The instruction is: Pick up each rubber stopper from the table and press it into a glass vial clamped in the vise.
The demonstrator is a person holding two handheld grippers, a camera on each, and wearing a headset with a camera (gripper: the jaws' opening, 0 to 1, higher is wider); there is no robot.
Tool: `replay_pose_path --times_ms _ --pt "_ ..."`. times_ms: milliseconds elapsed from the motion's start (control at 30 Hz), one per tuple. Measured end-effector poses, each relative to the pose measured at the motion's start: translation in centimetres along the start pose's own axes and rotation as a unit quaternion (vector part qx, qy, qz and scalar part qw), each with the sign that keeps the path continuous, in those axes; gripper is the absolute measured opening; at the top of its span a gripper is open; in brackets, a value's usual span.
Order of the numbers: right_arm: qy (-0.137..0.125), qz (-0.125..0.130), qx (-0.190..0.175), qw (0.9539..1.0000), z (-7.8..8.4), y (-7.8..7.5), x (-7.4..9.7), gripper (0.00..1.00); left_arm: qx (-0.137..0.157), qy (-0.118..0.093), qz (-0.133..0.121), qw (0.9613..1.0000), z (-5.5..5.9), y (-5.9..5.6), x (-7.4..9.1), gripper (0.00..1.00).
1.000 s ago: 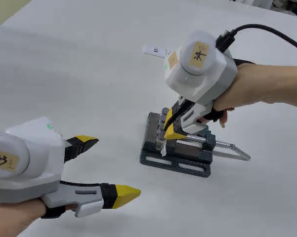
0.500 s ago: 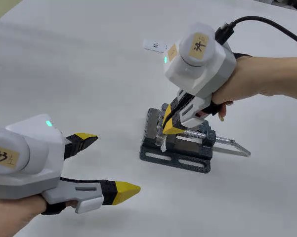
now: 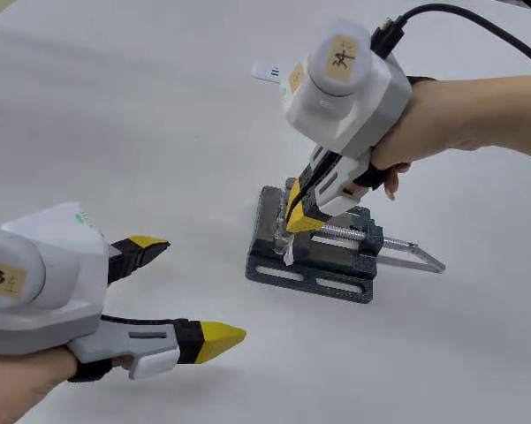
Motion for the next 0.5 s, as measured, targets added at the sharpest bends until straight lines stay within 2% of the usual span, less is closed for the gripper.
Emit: replay_pose_path --times_ms 133,267,500 --pt "0.012 0.0 -0.002 0.9999 -0.18 -0.08 -0.03 0.0 0.0 0.001 0.003 1.0 -0.04 -0.14 -0.28 0.82" --pt "0.035 -0.002 0.014 0.9993 -0.32 0.08 -0.06 0.0 0.0 0.003 0.006 1.0 -0.23 -0.33 -0.65 0.82" --pt "0.049 0.002 0.016 0.9986 -0.3 0.63 -0.02 0.0 0.002 0.002 0.007 1.0 -0.21 -0.29 -0.76 0.81"
Point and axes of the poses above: the centre of the closed fingertips' face, and the gripper's own axes: x roughly backward along the fingers, y roughly to its left, z roughly out of its underside, the point moved 5 cm from there along x, roughly backward along the fingers, and after that the axes turned 2 degrees about -z, right-handed, at the moved point
